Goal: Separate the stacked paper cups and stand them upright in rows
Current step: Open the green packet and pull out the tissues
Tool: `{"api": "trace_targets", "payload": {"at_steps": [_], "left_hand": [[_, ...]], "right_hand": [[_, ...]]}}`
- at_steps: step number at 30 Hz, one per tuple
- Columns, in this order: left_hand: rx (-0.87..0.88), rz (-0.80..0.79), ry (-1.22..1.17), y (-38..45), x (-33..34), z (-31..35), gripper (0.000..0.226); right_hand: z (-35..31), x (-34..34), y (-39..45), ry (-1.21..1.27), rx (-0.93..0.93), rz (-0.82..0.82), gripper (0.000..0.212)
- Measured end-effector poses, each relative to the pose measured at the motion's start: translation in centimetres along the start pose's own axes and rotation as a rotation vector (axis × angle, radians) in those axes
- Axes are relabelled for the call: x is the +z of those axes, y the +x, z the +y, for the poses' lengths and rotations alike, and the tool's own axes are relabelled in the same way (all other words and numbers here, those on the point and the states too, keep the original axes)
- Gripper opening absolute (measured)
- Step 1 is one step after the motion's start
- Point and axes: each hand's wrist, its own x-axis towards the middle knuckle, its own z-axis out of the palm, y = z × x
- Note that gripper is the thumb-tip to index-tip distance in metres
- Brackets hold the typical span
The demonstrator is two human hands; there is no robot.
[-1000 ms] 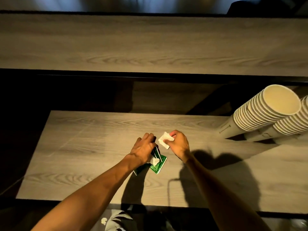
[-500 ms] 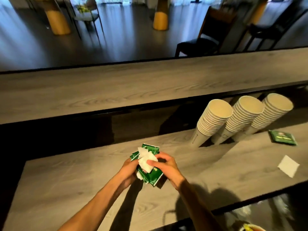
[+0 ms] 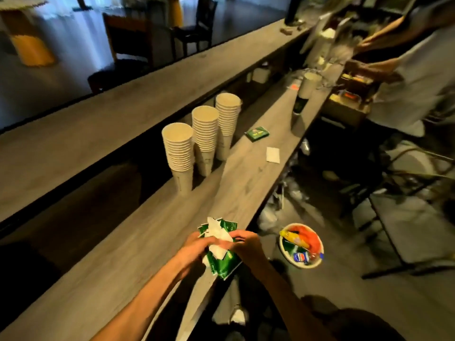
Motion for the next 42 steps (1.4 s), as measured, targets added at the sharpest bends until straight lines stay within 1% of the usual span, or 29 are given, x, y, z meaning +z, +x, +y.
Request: {"api": "trace_targets", "payload": {"at_steps": [1,2,3,4,6,9,11,14,17,20,23,25,28,29,30,33,35,37,39,42], "left_hand": [[0.004,-0.020,0.060,0.8,1.0,-0.5,0.025],[-0.004,-0.044,0.102,1.6,2.2,-0.9,0.028],[-0.013,-0.065,0.121,2.2,3.5,-1.1,0.029],[-0.022,-0.082,0.127,3.0,4.7,-1.5,0.026],[-0.046,-0.090,0.158,4.5,7.8,-2.0,0.017],[-0.032,-0.107,0.210,7.0,12.0,-2.4,0.020],[-0.016,-0.118,0.247,9.3,14.8,-2.4,0.027],[-0.042,-0.154,0.231,12.1,18.3,-2.3,0.028],[-0.070,-0.156,0.273,16.2,21.4,-3.2,0.033],[-0.157,-0.126,0.221,20.5,23.8,-4.4,0.028],[-0.220,-0.057,0.171,25.8,26.5,-6.8,0.026],[-0.273,-0.049,0.150,28.5,27.8,-8.0,0.026],[-0.290,-0.036,0.170,34.9,29.7,-12.2,0.020],[-0.289,-0.007,0.178,36.2,30.0,-13.1,0.020],[-0.299,0.006,0.205,38.6,30.5,-15.3,0.019],[-0.288,0.028,0.295,45.0,31.1,-21.3,0.037],[-0.251,0.029,0.343,48.4,31.5,-24.5,0.037],[-0.218,0.051,0.379,52.2,32.1,-27.9,0.039],[-0.187,0.088,0.395,55.0,32.7,-29.9,0.041],[-0.175,0.107,0.435,58.6,33.7,-33.2,0.041]], "right_hand": [[0.7,-1.5,-0.6,0.002,0.016,0.009,0.041],[1.5,-3.0,-1.1,0.043,0.055,0.026,0.039],[2.6,-4.4,-1.5,0.086,0.107,0.051,0.032],[3.7,-5.8,-1.7,0.105,0.144,0.086,0.025],[4.7,-8.5,-2.8,0.114,0.195,0.169,0.019],[6.0,-12.0,-3.0,0.199,0.212,0.293,0.023],[7.2,-14.8,-2.1,0.214,0.210,0.357,0.023],[8.7,-18.0,-0.2,0.282,0.219,0.444,0.026],[11.4,-21.5,2.5,0.379,0.264,0.536,0.026],[14.9,-24.7,5.6,0.506,0.331,0.558,0.028],[19.0,-27.5,9.0,0.525,0.384,0.551,0.026],[21.2,-28.7,10.7,0.536,0.428,0.547,0.021],[26.8,-29.8,14.1,0.536,0.521,0.581,0.020],[27.9,-30.1,14.7,0.517,0.538,0.588,0.018],[30.5,-30.3,15.6,0.493,0.564,0.604,0.016],[37.3,-31.0,17.4,0.407,0.623,0.657,0.016],[40.6,-31.4,17.8,0.350,0.663,0.726,0.012],[44.3,-31.4,18.5,0.269,0.708,0.757,0.008],[46.5,-31.6,18.8,0.239,0.750,0.783,0.015],[49.1,-31.8,19.6,0.250,0.764,0.809,0.013]]}}
